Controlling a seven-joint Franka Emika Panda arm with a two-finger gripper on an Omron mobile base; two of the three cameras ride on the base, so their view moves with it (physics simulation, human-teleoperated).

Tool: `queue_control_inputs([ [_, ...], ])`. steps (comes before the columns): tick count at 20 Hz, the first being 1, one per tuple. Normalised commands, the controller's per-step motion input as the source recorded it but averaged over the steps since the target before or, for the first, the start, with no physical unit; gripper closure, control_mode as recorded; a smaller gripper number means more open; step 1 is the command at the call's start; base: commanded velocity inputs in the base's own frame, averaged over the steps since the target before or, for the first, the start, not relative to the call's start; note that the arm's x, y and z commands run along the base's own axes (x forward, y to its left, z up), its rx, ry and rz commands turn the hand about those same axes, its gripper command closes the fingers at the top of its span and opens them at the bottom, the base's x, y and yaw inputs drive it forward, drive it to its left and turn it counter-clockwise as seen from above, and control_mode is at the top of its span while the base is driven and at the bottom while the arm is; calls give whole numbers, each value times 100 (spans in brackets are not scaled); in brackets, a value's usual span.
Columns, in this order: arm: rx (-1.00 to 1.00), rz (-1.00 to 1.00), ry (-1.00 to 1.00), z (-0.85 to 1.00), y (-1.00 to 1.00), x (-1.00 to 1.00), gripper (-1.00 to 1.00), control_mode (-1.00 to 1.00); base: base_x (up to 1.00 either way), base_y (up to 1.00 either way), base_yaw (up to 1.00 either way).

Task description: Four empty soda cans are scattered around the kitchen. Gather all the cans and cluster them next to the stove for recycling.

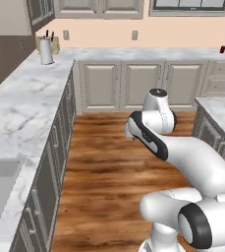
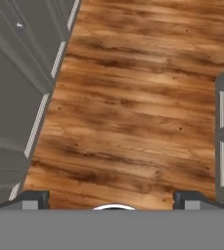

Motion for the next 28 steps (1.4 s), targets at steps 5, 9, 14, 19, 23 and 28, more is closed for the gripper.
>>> queue_control_inputs([
  [5,0,0,0,0,0,0,-100,100,0,-2,-49],
  [9,0,0,0,0,0,0,-100,100,0,0,-50],
  [14,0,0,0,0,0,0,-100,100,0,0,-50],
  [19,0,0,0,0,0,0,-100,100,0,0,-50],
  [23,0,0,0,0,0,0,-100,100,0,0,-49],
  [28,0,0,0,0,0,0,-100,100,0,0,-49],
])
